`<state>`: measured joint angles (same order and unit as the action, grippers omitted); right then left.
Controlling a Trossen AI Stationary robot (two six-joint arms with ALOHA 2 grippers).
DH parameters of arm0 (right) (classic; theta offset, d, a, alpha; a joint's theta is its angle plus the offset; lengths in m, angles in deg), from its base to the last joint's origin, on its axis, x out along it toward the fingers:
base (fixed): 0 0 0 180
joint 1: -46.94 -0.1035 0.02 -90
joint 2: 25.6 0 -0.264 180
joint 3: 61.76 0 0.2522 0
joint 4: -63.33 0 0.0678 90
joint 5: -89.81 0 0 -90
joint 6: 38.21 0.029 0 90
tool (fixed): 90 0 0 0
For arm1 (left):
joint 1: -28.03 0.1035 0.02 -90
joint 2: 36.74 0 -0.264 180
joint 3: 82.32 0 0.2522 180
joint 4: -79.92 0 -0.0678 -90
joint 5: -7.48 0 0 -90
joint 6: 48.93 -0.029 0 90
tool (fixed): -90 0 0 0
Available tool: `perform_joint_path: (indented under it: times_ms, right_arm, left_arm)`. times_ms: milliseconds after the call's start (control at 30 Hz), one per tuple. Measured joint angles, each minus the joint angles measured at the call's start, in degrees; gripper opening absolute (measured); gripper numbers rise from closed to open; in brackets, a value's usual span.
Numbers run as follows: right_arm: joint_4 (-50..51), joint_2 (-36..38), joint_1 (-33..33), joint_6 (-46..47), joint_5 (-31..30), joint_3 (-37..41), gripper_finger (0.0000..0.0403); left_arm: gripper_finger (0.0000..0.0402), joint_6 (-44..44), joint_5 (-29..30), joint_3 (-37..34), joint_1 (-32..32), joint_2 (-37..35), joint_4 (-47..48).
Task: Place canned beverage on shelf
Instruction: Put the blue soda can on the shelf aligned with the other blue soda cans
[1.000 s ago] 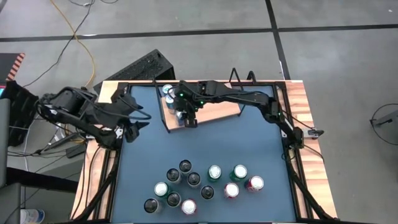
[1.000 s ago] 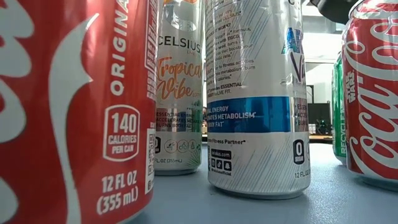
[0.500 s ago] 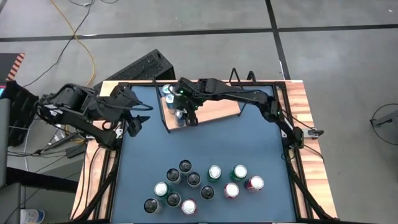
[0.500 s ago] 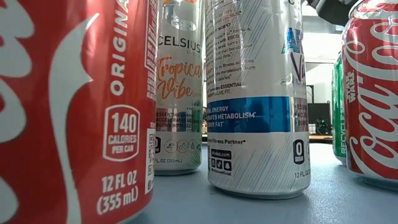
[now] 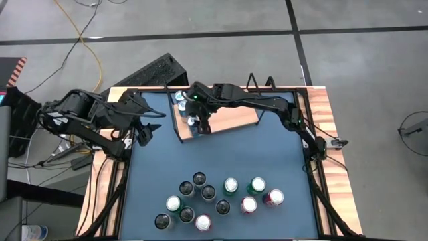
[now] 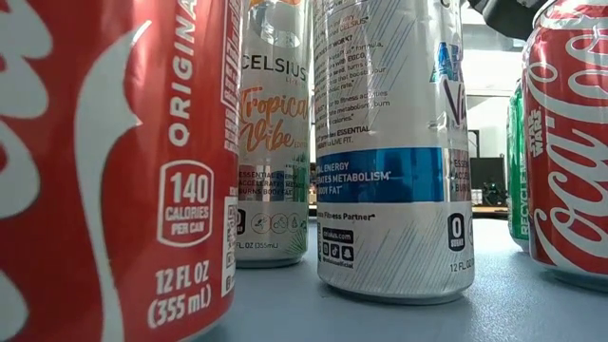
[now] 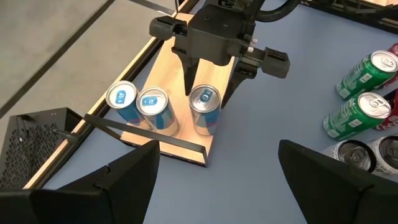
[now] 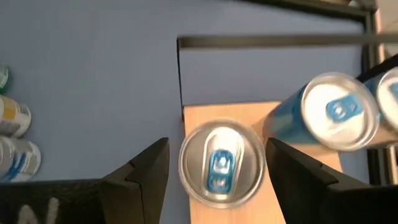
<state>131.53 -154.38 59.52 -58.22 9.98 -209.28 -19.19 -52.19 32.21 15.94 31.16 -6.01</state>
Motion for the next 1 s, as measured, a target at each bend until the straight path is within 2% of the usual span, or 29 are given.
perform_joint_path:
  times_ms: [200,367,467,600,733,867,1000]
  right_arm:
    - [-0.9,0.9,0.1,0.2,0.0,-1.2,0.0249]
    - [0.6,3.4,-0.5,-0.6,-5.2,-1.1,0.0241]
    - [2.5,8.3,-1.4,-1.3,-10.2,-1.1,0.0211]
    - [7.7,12.6,-0.7,1.7,-11.6,0.2,0.0124]
    - [7.6,14.4,0.5,3.5,-11.8,9.4,0.002]
    - [-2.7,18.3,-0.1,6.8,-11.0,23.5,0.001]
    - [-19.4,21.7,-1.2,10.9,-9.1,36.5,0.0002]
  left_arm:
    - [0.0316,0.0,0.0,0.0,0.0,0.0,0.0]
    - [0.0316,0.0,0.0,0.0,0.0,0.0,0.4]
    - [0.0316,0.0,0.1,0.0,0.0,0.0,0.6]
    - [0.0316,0.0,0.4,0.0,0.0,0.0,1.3]
    - [0.0316,0.0,0.8,0.0,0.0,0.0,1.3]
    - [0.0316,0.0,1.1,0.0,0.0,0.0,1.4]
    - [0.0316,0.0,1.5,0.0,0.0,0.0,1.9]
